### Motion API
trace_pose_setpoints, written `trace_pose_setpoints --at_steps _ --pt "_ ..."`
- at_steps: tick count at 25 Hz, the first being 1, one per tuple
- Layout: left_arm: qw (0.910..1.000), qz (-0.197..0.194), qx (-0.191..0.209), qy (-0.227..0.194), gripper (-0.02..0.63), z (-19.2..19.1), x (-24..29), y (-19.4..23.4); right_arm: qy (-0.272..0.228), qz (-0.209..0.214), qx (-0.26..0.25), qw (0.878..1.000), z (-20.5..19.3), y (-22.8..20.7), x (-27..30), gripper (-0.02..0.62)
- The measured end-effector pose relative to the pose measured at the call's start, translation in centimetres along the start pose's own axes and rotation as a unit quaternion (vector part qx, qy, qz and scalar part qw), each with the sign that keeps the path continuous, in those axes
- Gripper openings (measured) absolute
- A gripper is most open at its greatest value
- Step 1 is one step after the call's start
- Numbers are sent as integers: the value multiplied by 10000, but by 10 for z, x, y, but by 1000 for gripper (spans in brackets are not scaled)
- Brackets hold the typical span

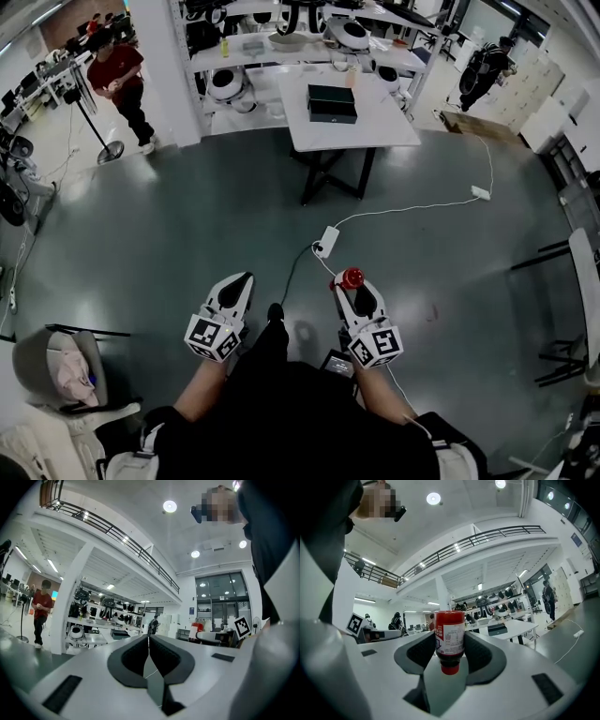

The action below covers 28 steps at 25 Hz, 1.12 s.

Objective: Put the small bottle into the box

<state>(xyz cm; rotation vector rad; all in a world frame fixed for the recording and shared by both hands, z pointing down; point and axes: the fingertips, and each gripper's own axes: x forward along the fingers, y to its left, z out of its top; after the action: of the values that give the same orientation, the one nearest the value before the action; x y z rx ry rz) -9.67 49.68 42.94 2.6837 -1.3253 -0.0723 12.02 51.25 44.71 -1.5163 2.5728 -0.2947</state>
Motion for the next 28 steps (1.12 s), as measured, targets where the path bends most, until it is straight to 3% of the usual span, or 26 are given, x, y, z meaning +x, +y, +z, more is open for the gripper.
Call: trace_pose_setpoints --at_steps 8,19,28 --pt "9996 -115 -135 -200 21 16 90 57 -20 -102 -48 9999 22 -51 88 210" --pt "9989 -241 85 -405 21 70 181 169 -202 -248 12 9995 61 -97 229 210" --pt "9991 -298 -251 -157 20 49 241 231 -103 -427 69 9990 53 -131 297 210"
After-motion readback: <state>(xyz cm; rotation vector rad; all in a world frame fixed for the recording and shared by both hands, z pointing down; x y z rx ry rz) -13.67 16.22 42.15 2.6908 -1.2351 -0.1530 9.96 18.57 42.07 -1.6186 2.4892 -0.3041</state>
